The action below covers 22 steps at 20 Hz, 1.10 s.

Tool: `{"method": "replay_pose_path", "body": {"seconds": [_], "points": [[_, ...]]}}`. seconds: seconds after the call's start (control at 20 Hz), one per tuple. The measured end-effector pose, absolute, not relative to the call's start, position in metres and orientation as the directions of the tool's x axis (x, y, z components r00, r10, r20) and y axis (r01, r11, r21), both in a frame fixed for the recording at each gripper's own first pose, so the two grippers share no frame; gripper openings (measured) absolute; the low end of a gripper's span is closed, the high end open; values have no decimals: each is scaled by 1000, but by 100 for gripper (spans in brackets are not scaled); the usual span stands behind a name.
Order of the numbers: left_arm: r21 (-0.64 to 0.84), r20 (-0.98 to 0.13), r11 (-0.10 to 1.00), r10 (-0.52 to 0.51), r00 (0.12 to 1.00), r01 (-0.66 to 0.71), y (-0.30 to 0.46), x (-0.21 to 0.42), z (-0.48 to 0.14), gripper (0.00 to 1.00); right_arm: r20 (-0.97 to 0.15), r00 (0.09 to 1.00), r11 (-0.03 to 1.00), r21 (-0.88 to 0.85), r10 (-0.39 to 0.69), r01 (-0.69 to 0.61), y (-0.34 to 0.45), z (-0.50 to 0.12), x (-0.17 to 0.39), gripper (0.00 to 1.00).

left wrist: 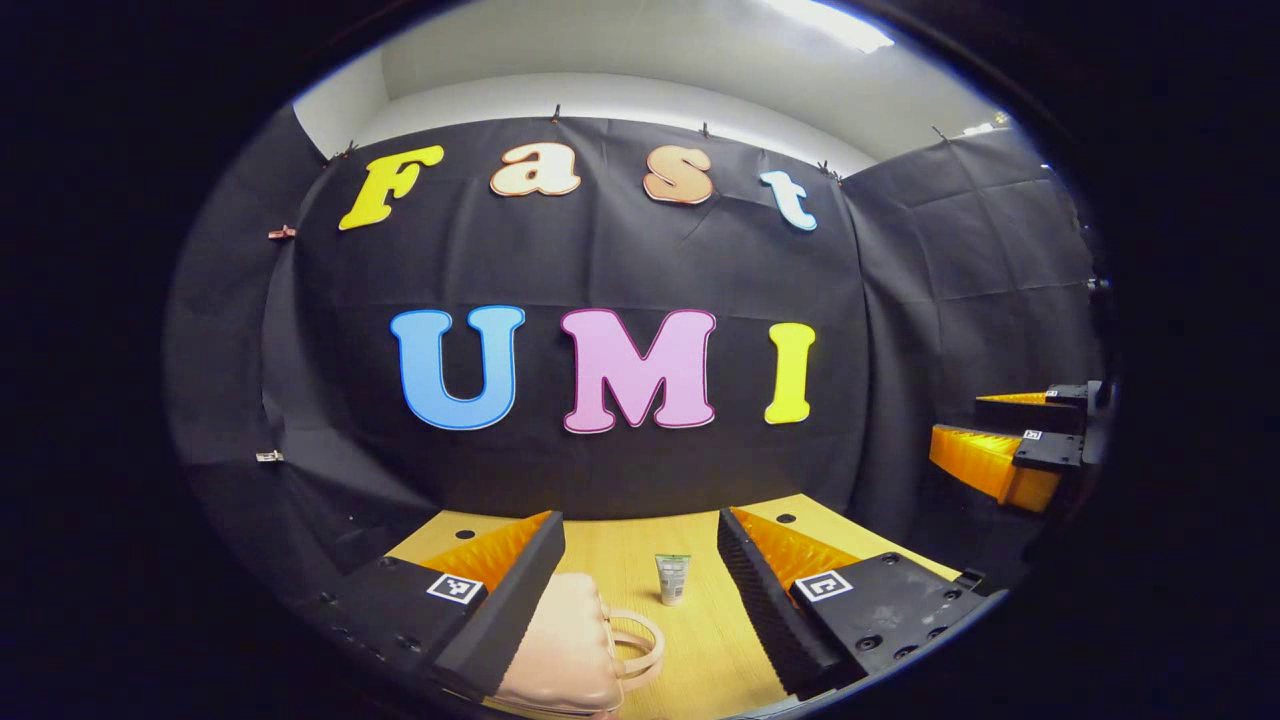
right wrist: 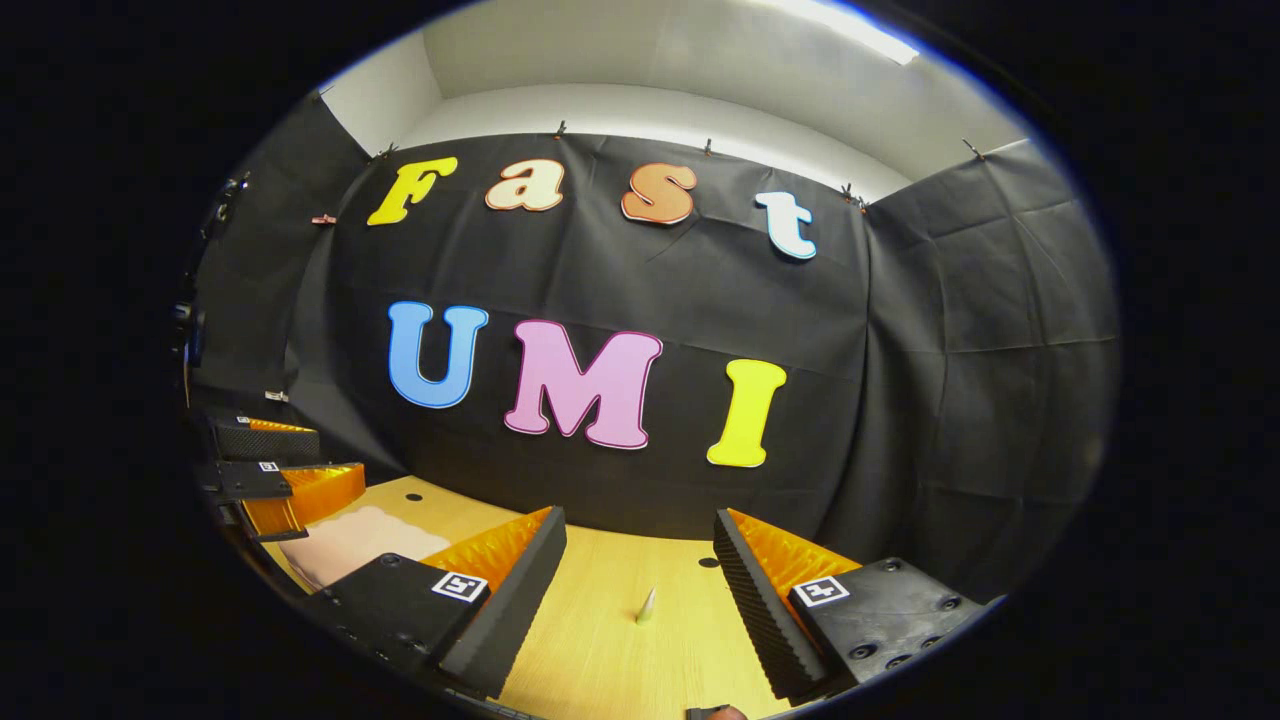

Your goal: First open the suitcase, pack the skin care products into it, and then close the suitcase.

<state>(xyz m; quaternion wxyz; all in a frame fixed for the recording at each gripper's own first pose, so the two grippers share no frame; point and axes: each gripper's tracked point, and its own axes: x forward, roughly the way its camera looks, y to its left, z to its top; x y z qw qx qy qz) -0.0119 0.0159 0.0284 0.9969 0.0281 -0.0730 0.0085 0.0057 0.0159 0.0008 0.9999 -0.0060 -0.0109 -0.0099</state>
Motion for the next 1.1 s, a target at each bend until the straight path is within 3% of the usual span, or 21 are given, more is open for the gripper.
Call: {"method": "replay_pose_path", "body": {"seconds": [0.15, 0.4, 0.55, 0.8, 0.9, 1.1], "points": [[40, 111, 999, -7, 994, 2, 14, -5, 17, 98, 3, 1000, 1000, 9, -11, 11, 20, -5, 11, 95], [-32, -162, 996, -92, 983, 88, 9, 26, -51, 98, -15, 1000, 999, 34, -9, 10, 15, -16, 29, 94], [-68, -416, 986, -168, 894, 154, -10, 38, -113, 95, -26, 1000, 998, 68, 6, -4, 8, -29, 43, 94], [-26, -645, 997, -71, 760, 71, -10, 92, -171, 96, -63, 996, 988, 141, 69, -59, -15, -69, 63, 94], [9, -757, 999, -14, 653, 32, -7, 113, -210, 95, -97, 992, 984, 163, 83, -66, -35, -91, 72, 95], [-50, -896, 994, -1, 445, -98, -13, 139, -259, 96, -182, 981, 981, 192, 69, -34, -86, -132, 81, 95]]}}
